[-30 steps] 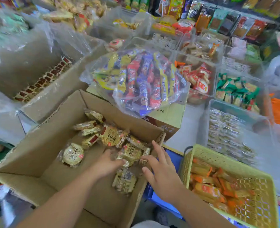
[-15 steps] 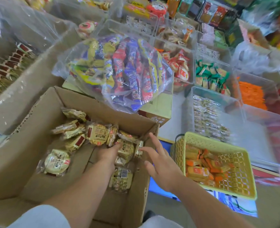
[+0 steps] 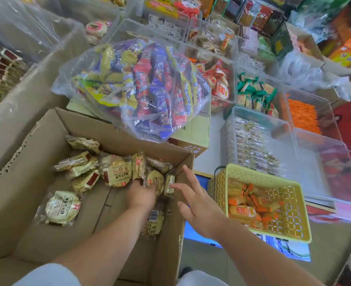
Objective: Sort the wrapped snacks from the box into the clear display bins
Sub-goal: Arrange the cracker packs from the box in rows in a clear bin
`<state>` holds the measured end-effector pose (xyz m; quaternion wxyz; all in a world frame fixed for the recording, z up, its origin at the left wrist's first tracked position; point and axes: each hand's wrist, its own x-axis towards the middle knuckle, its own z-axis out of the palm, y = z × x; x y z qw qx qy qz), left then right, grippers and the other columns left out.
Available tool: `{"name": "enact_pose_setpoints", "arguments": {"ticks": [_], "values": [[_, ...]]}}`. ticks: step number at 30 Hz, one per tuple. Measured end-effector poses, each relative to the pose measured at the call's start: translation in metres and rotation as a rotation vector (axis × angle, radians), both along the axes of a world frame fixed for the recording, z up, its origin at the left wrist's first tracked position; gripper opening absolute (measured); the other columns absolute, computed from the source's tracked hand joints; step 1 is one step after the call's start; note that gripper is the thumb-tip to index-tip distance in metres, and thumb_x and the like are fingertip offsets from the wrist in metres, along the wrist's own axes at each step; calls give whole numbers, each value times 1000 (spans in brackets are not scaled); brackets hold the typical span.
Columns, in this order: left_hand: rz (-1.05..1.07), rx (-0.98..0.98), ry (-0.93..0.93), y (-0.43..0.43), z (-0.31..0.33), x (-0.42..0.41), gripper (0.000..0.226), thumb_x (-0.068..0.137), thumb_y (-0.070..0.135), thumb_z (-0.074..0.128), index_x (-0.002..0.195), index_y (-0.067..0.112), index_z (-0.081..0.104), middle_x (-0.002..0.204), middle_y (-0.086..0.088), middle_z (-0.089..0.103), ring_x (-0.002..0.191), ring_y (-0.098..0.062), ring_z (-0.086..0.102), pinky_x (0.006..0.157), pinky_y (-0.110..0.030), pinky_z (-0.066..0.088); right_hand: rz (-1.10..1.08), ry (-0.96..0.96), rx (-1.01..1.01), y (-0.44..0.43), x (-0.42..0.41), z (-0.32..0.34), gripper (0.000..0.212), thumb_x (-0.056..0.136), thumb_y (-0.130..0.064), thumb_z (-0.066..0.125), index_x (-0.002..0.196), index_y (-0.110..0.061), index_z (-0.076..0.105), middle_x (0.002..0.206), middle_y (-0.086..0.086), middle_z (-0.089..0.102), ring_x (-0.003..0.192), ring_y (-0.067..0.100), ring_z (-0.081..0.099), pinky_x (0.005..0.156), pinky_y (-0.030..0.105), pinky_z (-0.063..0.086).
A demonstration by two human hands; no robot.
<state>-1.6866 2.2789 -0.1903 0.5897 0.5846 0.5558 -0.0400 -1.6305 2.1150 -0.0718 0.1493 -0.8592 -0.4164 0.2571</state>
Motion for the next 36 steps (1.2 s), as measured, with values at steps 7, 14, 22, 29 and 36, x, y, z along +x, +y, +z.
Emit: {"name": "enact_pose_setpoints", "arguments": {"ticks": [7,14,22,29,36], "values": [[-401,323,-31,-12,20,0,83,78,64,71,146,27,41,136,-6,57,125,-34,55,97,-49,52,-14,7,13,3,3,-1,46,98,-33,43,142,-46,35,160,-29,-23,136,25,43,96,37,44],[-519,421,85,5,21,15,97,70,68,77,148,26,38,141,-7,55,124,-34,58,93,-49,55,-3,8,13,1,8,-4,46,96,-40,39,141,-48,34,160,-28,-23,131,24,48,90,31,38],[-510,567,67,18,19,8,94,71,57,80,146,26,34,141,-5,51,119,-31,60,89,-47,54,1,8,8,-1,12,-7,47,98,-39,42,142,-51,32,160,-31,-23,130,24,47,89,31,37],[-624,559,125,12,18,11,100,68,75,69,147,23,36,142,-7,46,127,-33,51,93,-46,52,-10,17,18,0,11,-7,47,97,-38,42,142,-48,35,159,-31,-23,139,27,38,96,37,42],[-503,395,87,18,18,13,89,70,50,83,141,21,38,114,-6,68,91,-28,66,68,-35,53,-22,30,13,-1,12,-6,47,98,-35,43,141,-51,34,157,-35,-23,132,25,43,89,34,40]]}}
